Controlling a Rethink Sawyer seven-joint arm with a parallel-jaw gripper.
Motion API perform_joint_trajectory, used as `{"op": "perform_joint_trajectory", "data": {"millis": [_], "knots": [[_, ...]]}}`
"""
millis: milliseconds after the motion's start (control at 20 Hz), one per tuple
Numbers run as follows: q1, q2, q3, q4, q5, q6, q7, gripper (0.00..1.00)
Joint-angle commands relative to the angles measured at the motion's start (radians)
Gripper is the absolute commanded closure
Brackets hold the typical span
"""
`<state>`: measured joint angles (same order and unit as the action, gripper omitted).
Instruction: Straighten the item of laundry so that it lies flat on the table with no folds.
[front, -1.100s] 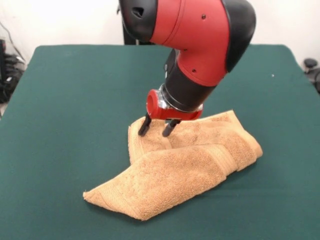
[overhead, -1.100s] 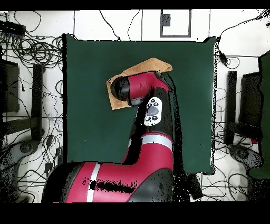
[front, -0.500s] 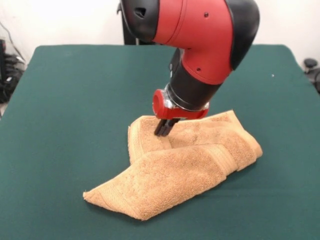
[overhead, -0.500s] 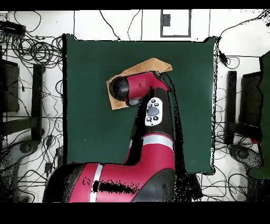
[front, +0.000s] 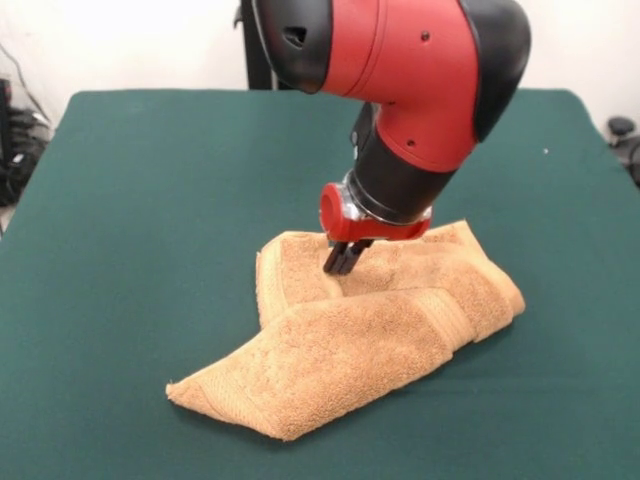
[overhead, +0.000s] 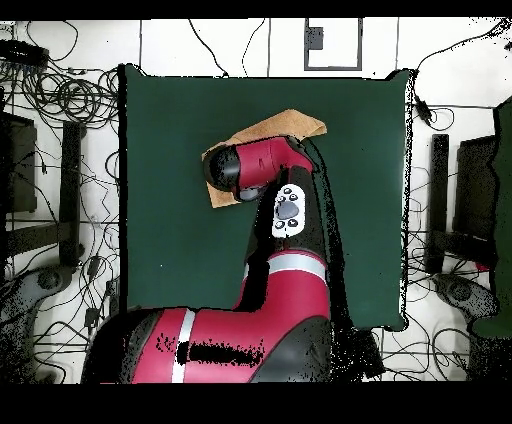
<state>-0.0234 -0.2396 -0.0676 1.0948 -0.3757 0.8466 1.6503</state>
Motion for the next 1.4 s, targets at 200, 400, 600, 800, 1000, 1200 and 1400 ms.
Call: {"op": "perform_joint_trajectory", "data": {"millis": [200,400,600,800,1000,1200,1400], "knots": [[0.005,-0.005,0.112,0.117,0.014,-0.031,0.002,1.0],[0.008,-0.004,0.107,0.115,0.008,-0.011,-0.006,1.0],[0.014,-0.002,0.099,0.107,-0.002,-0.001,-0.013,0.0],[0.015,0.002,0.099,0.096,-0.007,-0.001,-0.018,0.0],[0.017,0.001,0.096,0.099,-0.012,-0.012,-0.01,0.0],[0.036,0.003,0.068,0.097,-0.034,-0.028,0.016,0.0],[0.062,0.006,0.026,0.09,-0.065,-0.032,0.041,0.0]]}}
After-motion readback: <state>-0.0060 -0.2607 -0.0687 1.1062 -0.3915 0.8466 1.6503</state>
